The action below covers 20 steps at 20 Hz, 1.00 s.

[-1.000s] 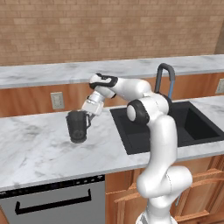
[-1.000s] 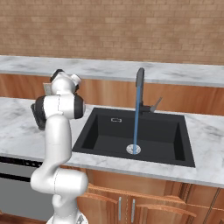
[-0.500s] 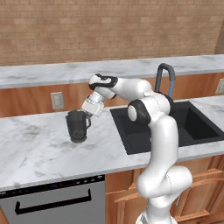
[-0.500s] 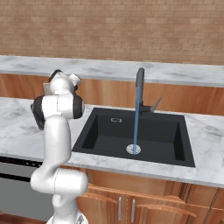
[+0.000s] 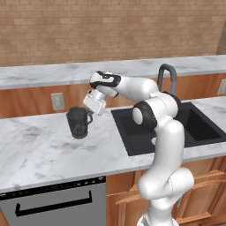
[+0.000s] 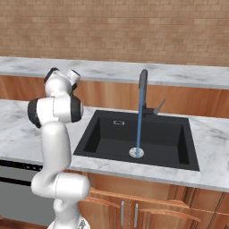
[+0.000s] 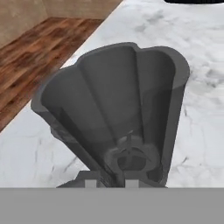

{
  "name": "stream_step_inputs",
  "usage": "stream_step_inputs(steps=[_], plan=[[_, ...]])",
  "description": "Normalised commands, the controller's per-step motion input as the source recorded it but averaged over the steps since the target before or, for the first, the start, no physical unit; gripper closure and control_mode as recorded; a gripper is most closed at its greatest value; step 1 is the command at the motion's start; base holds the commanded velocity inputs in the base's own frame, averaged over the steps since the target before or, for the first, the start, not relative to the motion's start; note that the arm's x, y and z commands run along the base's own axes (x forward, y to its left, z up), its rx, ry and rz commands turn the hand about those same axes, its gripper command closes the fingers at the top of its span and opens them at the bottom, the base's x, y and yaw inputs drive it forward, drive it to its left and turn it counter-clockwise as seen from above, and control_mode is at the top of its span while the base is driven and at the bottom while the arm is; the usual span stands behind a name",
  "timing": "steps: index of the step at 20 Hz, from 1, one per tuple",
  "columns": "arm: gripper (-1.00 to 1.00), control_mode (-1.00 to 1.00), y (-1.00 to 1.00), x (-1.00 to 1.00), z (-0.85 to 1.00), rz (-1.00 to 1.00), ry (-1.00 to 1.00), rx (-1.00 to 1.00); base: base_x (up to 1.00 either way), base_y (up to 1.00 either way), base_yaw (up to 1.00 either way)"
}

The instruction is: Turn on the sink faucet and place the jug under the water for a few seconds to fill it up.

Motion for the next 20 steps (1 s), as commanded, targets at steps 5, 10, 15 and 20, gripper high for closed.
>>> stream_step_inputs(steps=[5, 10, 15, 20], plan=[[1.0, -1.0, -0.24, -0.86, 0.56, -0.19, -0.31, 0.0, 0.0, 0.0, 0.0], [1.0, -1.0, -0.46, -1.0, 0.55, -0.2, -0.23, 0.0, 0.0, 0.0, 0.0], [1.0, -1.0, -0.57, -1.0, 0.6, -0.19, -0.12, 0.0, 0.0, 0.0, 0.0], [1.0, -1.0, -0.74, -1.0, 0.62, -0.18, -0.01, 0.0, 0.0, 0.0, 0.0]])
